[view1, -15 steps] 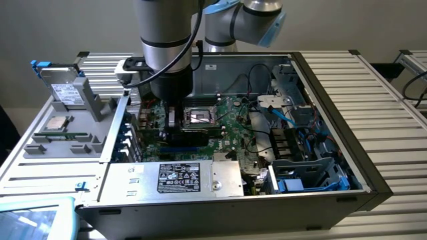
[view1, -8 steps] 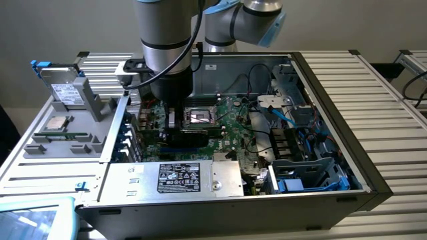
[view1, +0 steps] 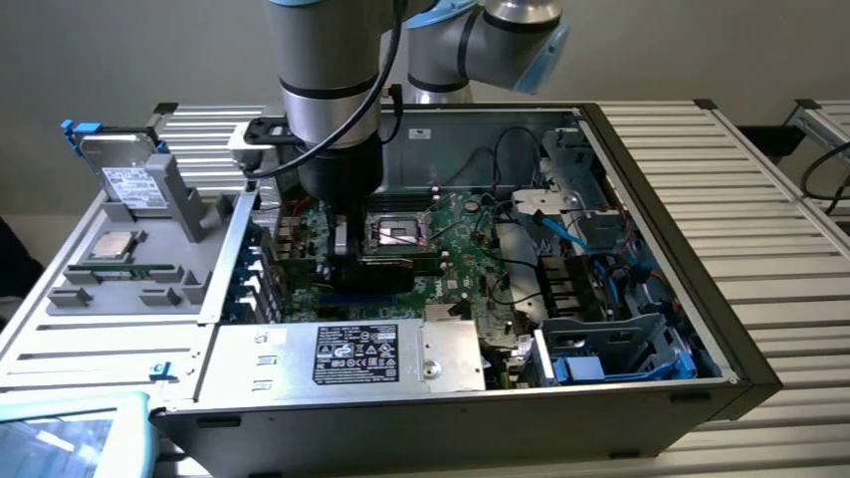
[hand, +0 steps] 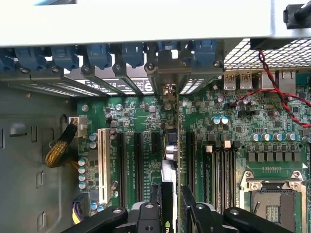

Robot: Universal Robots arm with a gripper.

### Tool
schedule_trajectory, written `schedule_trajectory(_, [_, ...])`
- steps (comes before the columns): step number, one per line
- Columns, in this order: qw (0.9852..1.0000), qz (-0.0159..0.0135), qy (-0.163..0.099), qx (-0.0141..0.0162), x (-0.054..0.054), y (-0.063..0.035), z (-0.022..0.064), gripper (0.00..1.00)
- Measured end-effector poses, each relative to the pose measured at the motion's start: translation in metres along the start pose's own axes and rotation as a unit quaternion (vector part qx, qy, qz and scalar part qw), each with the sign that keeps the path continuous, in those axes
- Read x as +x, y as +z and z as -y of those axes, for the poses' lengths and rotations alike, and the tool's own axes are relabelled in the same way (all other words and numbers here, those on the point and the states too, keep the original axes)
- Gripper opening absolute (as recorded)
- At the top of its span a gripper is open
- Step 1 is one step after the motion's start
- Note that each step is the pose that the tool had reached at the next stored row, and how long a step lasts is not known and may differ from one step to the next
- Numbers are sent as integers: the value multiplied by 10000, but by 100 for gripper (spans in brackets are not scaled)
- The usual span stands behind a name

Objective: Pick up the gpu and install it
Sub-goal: 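Insert the gpu into the slot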

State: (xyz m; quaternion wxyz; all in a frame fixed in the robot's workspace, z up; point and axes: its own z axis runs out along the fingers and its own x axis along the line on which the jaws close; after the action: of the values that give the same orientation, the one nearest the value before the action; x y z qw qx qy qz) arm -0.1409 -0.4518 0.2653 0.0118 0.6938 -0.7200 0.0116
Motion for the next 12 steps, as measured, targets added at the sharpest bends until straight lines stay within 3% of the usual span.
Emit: schedule_trajectory(12, [10000,1,-1,0,0,21,-6,27])
